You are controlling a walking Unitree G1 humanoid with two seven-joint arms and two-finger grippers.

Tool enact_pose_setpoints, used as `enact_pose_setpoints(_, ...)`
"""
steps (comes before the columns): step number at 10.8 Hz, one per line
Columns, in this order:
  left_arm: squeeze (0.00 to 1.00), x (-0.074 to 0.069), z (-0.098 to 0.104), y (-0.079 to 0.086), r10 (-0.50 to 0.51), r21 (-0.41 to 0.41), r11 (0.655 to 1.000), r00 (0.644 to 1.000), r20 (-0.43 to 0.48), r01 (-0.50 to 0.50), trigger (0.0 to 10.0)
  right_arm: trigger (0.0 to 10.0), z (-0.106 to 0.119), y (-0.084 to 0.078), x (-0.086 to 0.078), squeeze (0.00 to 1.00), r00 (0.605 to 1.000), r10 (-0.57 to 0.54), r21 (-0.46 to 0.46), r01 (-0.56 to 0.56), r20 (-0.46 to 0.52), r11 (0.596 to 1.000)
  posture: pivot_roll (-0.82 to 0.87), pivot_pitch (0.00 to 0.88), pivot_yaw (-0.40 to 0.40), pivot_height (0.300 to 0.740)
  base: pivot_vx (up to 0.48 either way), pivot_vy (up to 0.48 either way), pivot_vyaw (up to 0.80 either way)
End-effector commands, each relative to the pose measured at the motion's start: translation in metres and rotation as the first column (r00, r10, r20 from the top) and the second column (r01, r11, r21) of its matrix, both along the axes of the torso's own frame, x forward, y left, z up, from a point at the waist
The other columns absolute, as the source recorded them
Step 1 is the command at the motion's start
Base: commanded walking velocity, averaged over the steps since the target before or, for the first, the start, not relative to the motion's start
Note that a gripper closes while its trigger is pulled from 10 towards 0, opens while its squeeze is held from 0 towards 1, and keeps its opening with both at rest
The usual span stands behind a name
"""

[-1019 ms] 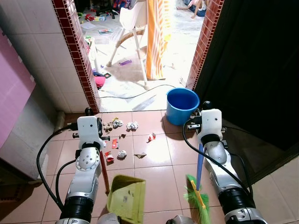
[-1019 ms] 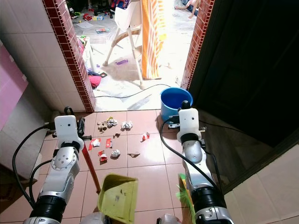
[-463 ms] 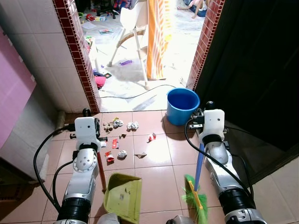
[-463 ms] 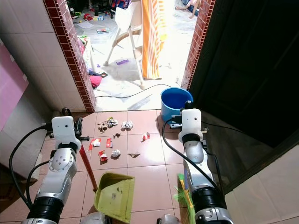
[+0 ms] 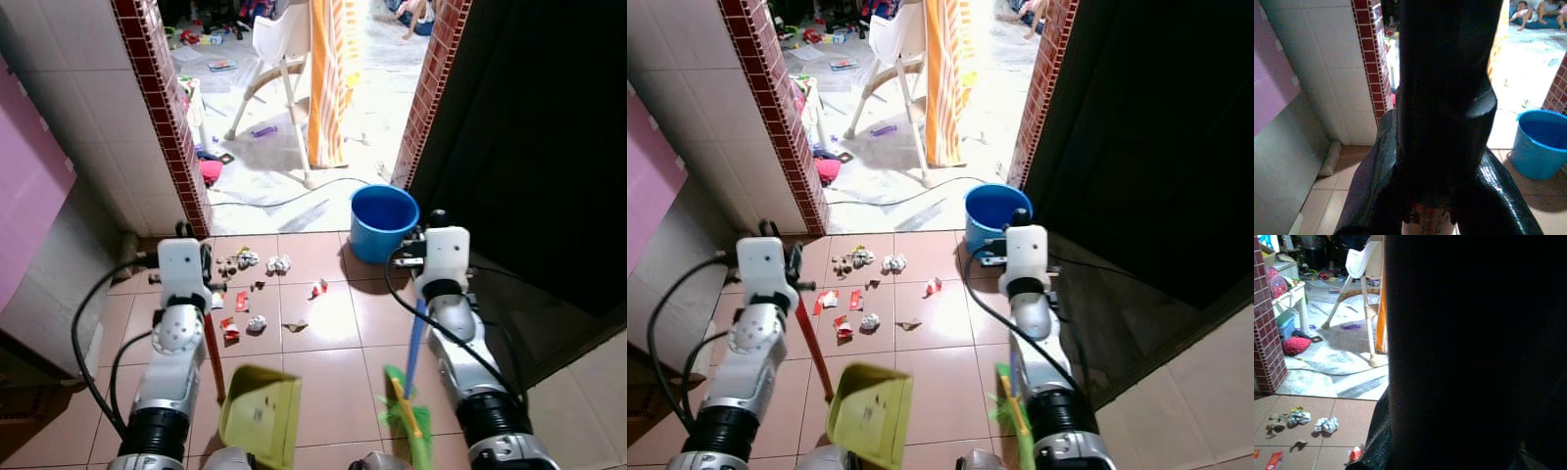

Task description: Sweep floor

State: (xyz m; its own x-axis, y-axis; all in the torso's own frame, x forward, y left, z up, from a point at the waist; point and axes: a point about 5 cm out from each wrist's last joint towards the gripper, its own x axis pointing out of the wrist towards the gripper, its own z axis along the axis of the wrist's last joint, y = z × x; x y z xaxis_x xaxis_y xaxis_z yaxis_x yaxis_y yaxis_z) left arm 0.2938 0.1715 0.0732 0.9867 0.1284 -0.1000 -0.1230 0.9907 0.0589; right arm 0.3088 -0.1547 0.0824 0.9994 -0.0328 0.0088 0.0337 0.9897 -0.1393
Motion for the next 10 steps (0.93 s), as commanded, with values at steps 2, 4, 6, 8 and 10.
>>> enact_pose_setpoints(2,0.0,0.001,0.008,0.001,-0.009,-0.004,1.0,0.999,0.034,0.009,10.0,10.0,0.008,0.001,0.003,0.0,0.999,-0.003,0.011,0.003,0.042,1.0,0.0,0.0,0.041,0.74,0.0,0.0,0.0)
enact_pose_setpoints(4,0.0,0.003,0.005,-0.012,-0.081,-0.02,0.996,0.997,0.009,0.081,10.0,10.0,0.008,-0.003,0.0,0.0,0.998,-0.04,0.023,0.039,0.047,0.999,-0.02,0.0,0.05,0.74,0.0,0.0,0.0)
enact_pose_setpoints(6,0.0,0.0,0.005,-0.016,-0.104,-0.033,0.994,0.995,0.013,0.104,10.0,10.0,0.006,0.008,0.0,0.0,0.999,0.021,0.01,-0.021,0.039,1.0,0.0,0.0,0.042,0.74,0.0,0.0,0.0)
enact_pose_setpoints(8,0.0,-0.004,-0.001,-0.009,-0.107,-0.028,0.994,0.994,-0.012,0.107,10.0,10.0,0.01,0.001,0.003,0.0,0.999,-0.019,0.02,0.018,0.046,1.0,-0.02,0.0,0.048,0.74,0.0,0.0,0.0)
enact_pose_setpoints(10,0.0,0.004,0.002,-0.012,-0.151,-0.028,0.988,0.988,-0.012,0.151,10.0,10.0,0.009,-0.006,0.0,0.0,0.998,-0.032,0.004,0.032,0.047,0.999,-0.04,0.0,0.065,0.74,0.0,0.0,0.0)
